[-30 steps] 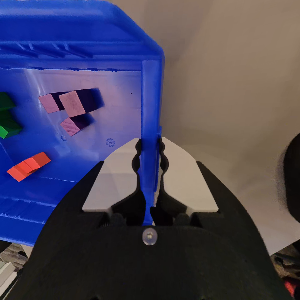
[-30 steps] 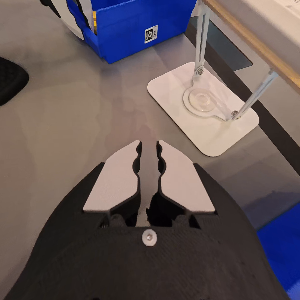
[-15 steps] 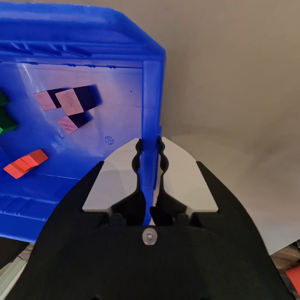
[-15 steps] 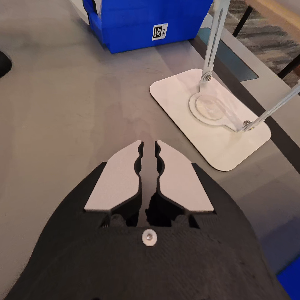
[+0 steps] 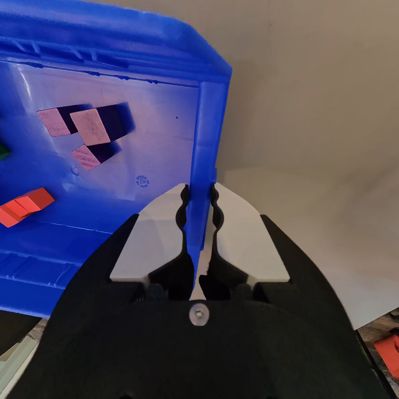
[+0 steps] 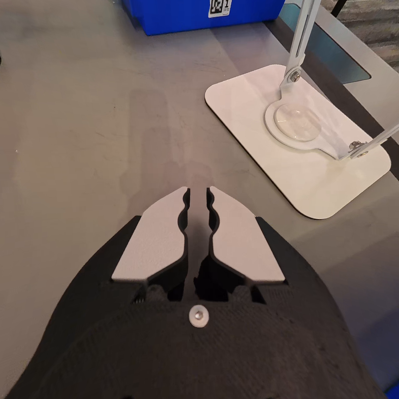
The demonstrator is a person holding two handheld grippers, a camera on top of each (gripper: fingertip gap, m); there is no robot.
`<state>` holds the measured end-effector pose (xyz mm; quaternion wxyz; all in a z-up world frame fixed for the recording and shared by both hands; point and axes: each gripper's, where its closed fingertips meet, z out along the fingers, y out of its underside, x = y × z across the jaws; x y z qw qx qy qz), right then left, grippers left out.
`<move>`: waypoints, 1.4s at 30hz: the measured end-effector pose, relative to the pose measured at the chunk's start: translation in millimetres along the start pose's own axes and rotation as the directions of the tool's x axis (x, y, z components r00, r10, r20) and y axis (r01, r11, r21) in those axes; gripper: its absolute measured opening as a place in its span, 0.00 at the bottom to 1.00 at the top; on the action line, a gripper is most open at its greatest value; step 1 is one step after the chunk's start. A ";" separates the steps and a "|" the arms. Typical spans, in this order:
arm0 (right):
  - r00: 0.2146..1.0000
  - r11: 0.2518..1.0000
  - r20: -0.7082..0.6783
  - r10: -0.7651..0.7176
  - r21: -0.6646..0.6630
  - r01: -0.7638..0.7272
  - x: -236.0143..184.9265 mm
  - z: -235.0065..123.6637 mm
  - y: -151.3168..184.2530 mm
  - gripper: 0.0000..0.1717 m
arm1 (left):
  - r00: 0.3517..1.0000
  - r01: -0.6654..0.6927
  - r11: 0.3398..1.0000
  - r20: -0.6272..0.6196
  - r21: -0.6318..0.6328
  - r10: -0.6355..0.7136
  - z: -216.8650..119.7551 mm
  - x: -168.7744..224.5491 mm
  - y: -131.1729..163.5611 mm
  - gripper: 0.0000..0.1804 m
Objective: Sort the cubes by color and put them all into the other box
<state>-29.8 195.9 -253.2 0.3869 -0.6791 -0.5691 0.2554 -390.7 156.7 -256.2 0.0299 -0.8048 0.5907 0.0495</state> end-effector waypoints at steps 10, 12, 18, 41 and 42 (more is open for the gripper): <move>1.000 1.000 0.004 -0.020 -0.024 0.020 -4.0 4.6 5.4 0.08 | 0.998 0.065 0.998 0.019 0.008 -0.065 0.1 -3.2 6.8 0.12; 1.000 1.000 0.003 -0.018 -0.021 0.018 -3.6 4.2 5.1 0.08 | 0.996 0.084 0.996 0.035 0.021 -0.085 -0.5 -4.3 7.4 0.13; 1.000 0.999 -0.004 -0.019 -0.030 0.019 -0.4 3.8 7.6 0.08 | 0.981 0.135 0.985 0.127 0.107 -0.148 -6.2 -10.2 10.4 0.18; 0.994 0.994 -0.053 -0.095 -0.064 0.091 6.2 5.4 14.6 0.08 | 0.622 0.191 0.740 0.504 0.645 -0.599 -139.8 -111.5 -44.3 0.09; 0.994 0.993 -0.053 -0.099 -0.067 0.095 6.4 5.3 15.2 0.08 | 0.604 0.199 0.718 0.493 0.667 -0.626 -144.6 -118.7 -45.8 0.08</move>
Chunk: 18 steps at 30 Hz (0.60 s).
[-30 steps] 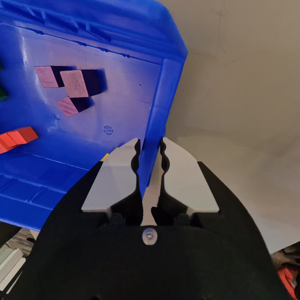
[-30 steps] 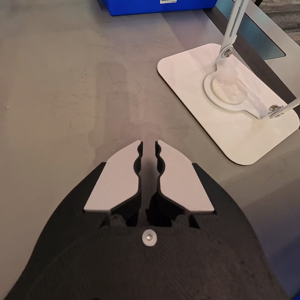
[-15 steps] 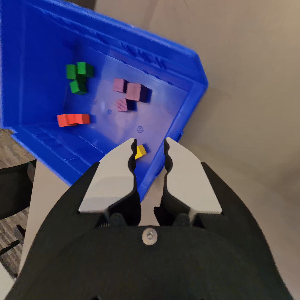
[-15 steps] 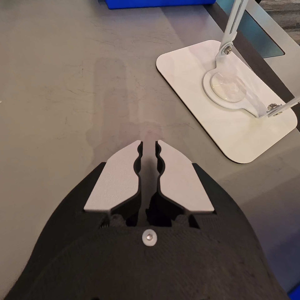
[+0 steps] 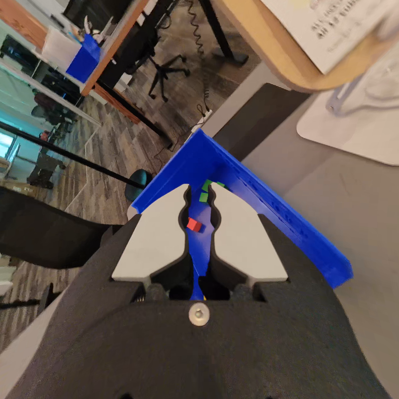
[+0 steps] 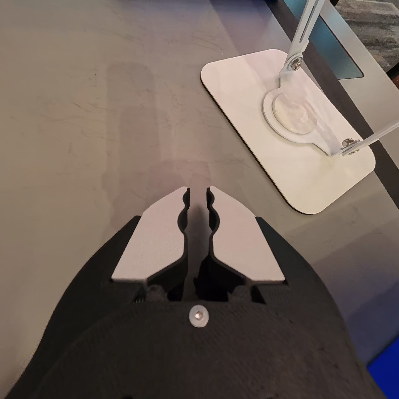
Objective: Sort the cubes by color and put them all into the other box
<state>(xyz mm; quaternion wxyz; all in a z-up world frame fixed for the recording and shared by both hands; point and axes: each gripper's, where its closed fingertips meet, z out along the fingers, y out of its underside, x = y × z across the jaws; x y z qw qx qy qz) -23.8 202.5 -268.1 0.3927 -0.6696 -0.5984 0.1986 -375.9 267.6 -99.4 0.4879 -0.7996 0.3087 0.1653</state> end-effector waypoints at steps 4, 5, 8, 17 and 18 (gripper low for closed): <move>1.000 1.000 -0.003 -0.005 -0.002 0.005 0.5 0.0 0.7 0.08 | 0.996 0.053 0.995 0.082 -0.088 -0.046 14.7 -22.8 -2.7 0.08; 1.000 1.000 -0.004 -0.008 -0.002 0.008 0.9 0.0 0.8 0.08 | 0.995 0.056 0.997 0.081 -0.059 -0.051 16.5 -24.3 -9.4 0.06; 1.000 1.000 -0.020 -0.018 -0.007 0.018 4.3 0.4 2.2 0.08 | 0.994 0.076 0.997 0.080 0.026 -0.078 19.0 -30.7 -24.8 0.07; 0.996 0.998 -0.068 -0.065 -0.018 0.064 10.3 3.1 2.8 0.08 | 0.966 0.190 0.973 0.151 0.129 -0.209 24.6 -44.4 7.0 0.06; 0.995 0.997 -0.074 -0.072 -0.021 0.071 11.1 4.0 3.0 0.08 | 0.971 0.181 0.977 0.137 0.114 -0.196 26.3 -41.7 9.0 0.07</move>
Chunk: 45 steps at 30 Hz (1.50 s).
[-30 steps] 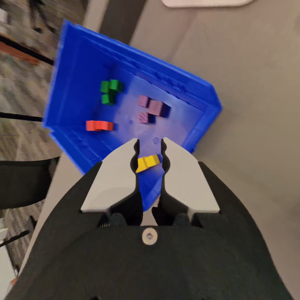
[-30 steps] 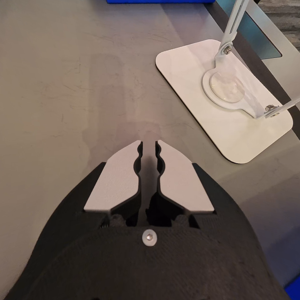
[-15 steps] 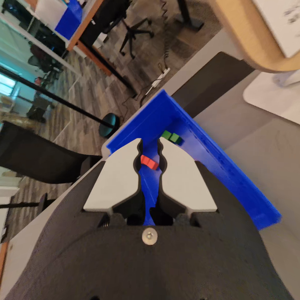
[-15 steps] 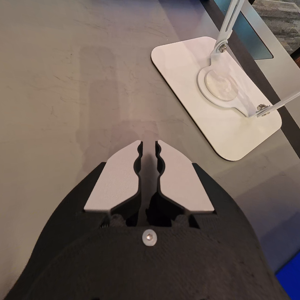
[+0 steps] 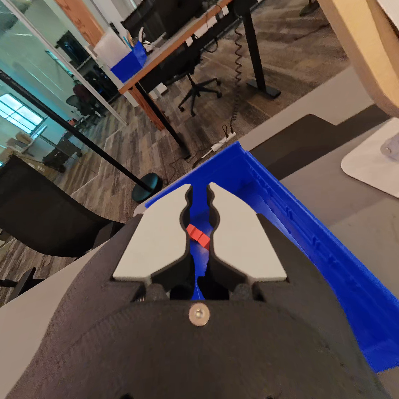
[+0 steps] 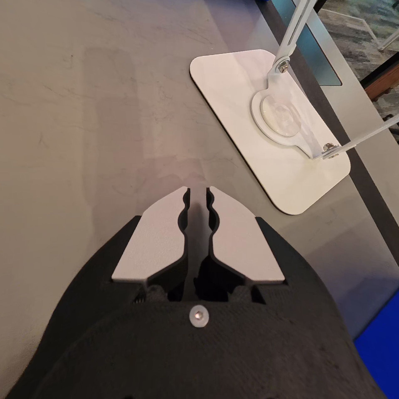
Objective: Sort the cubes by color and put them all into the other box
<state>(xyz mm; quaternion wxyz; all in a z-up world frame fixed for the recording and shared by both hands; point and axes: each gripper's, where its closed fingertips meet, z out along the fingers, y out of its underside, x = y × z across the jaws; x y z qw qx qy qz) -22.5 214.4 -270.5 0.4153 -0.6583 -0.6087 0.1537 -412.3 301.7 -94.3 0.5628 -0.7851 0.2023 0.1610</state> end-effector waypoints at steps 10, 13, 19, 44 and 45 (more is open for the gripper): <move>0.996 0.999 -0.078 0.046 0.027 -0.044 17.4 5.7 -15.5 0.07 | 0.998 -0.029 0.999 -0.059 0.039 0.031 -5.5 8.8 -3.1 0.07; 0.990 0.997 -0.112 0.080 -0.006 -0.081 30.2 -1.4 -21.7 0.06 | 0.998 -0.007 0.997 -0.060 0.070 0.011 -12.7 6.5 -8.8 0.07; 0.997 0.997 -0.070 0.015 0.073 -0.010 46.2 -1.3 -86.2 0.07 | 0.997 -0.014 0.998 -0.070 0.067 0.018 -11.5 11.0 -12.1 0.07; 0.999 0.979 0.013 -0.044 0.199 0.040 6.4 38.4 -84.3 0.06 | 0.871 0.447 0.805 -0.394 0.391 -0.292 -33.7 8.8 -49.1 0.06; 0.999 0.980 0.010 -0.048 0.194 0.045 6.7 39.0 -83.1 0.06 | 0.836 0.511 0.743 -0.450 0.432 -0.313 -42.3 5.4 -56.4 0.03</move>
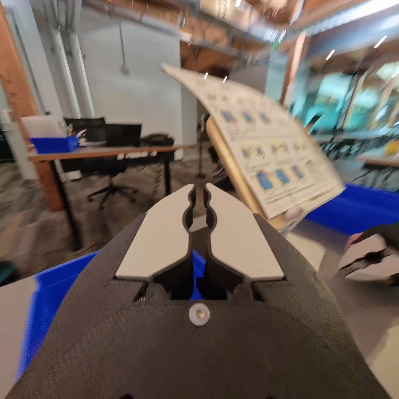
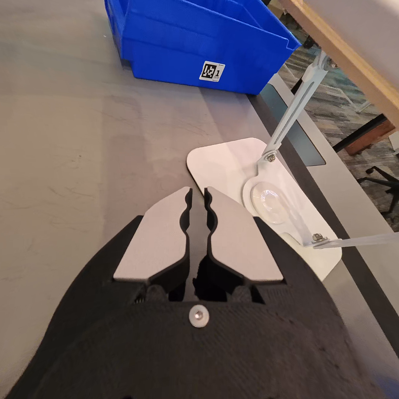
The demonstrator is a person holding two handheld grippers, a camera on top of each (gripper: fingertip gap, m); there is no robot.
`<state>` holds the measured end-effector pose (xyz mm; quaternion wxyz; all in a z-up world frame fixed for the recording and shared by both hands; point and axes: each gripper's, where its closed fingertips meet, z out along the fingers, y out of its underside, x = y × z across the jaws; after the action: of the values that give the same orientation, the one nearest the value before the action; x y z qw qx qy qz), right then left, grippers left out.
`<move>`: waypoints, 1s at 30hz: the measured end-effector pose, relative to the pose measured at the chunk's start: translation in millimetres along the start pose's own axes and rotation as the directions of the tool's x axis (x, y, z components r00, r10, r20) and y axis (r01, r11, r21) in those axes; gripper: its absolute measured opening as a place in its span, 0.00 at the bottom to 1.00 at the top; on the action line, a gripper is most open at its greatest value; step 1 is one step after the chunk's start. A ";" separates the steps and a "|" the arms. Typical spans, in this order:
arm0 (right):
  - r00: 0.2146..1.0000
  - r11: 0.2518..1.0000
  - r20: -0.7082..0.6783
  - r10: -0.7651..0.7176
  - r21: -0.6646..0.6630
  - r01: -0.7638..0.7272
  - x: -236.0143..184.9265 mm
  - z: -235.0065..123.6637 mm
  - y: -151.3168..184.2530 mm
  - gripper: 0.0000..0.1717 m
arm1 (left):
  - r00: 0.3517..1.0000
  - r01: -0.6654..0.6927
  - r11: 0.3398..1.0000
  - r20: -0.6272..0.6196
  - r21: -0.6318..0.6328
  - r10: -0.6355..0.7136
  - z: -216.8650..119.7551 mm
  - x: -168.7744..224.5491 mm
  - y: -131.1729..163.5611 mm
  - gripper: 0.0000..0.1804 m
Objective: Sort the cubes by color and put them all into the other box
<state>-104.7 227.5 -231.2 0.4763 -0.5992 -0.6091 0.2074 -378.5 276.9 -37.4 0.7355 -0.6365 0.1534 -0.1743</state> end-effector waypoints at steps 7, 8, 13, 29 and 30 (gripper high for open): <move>1.000 1.000 -0.003 -0.009 -0.009 0.009 0.7 1.7 4.0 0.06 | 0.969 0.210 0.927 -0.191 0.310 -0.155 -26.7 7.6 -48.3 0.00; 1.000 1.000 -0.002 -0.014 -0.011 0.014 -0.1 2.3 4.7 0.06 | 0.957 0.250 0.906 -0.230 0.342 -0.177 -31.0 9.0 -53.6 0.00; 1.000 1.000 0.020 0.009 0.003 -0.009 -2.9 4.6 2.7 0.06 | 0.942 0.280 0.903 -0.273 0.326 -0.194 -36.4 9.9 -53.1 0.00; 1.000 1.000 0.017 -0.014 -0.011 0.014 -3.0 3.6 8.5 0.06 | 0.982 -0.099 0.942 0.124 -0.321 0.146 -12.2 -24.4 34.9 0.31; 1.000 1.000 0.019 -0.010 -0.009 0.010 -3.0 3.4 8.5 0.06 | 0.981 -0.099 0.933 0.125 -0.345 0.151 -13.1 -25.9 39.0 0.30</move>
<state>-103.6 227.4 -240.8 0.4688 -0.5963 -0.6177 0.2077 -405.1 282.0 -77.7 0.6346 -0.7532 0.1656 -0.0500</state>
